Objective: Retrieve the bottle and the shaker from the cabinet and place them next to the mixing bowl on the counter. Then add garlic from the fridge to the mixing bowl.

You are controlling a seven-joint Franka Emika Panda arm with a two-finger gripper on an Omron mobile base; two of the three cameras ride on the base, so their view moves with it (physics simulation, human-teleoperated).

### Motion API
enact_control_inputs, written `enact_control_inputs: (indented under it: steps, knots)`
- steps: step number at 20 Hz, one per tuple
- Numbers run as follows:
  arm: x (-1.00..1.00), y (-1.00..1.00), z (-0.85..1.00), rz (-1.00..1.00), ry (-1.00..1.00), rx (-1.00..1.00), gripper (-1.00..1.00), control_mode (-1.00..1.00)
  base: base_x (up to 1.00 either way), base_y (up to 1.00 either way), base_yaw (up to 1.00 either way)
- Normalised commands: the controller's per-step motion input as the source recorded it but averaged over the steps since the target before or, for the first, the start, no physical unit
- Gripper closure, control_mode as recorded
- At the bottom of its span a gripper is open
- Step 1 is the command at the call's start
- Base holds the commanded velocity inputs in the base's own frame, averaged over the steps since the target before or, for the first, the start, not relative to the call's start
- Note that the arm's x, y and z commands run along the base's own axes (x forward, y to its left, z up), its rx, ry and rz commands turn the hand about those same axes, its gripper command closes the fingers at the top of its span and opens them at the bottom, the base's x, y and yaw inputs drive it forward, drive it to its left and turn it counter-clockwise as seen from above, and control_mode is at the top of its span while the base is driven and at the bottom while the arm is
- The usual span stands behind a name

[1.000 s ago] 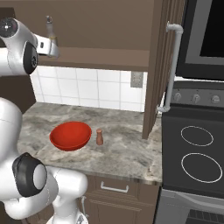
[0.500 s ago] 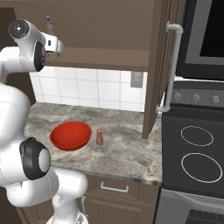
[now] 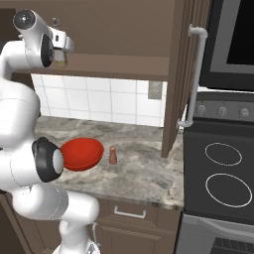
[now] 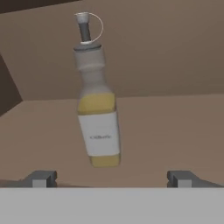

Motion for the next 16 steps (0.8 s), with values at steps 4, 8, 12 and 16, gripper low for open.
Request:
enact_control_inputs:
  steps: [4, 8, 12, 16]
  knots:
    - [0.01, 0.23, -0.14, 0.0, -0.04, 0.0, -1.0, -1.0, 0.0, 0.0, 0.0]
    - [0.0, 0.14, -0.01, 0.0, 0.0, 0.0, -1.0, -1.0, 0.0, 0.0, 0.0]
    - [0.01, 0.01, -0.14, 0.0, 0.0, 0.0, -1.0, -1.0, 0.0, 0.0, 0.0]
    - [0.12, 0.0, -0.06, 0.0, 0.0, 0.0, -1.0, -1.0, 0.0, 0.0, 0.0]
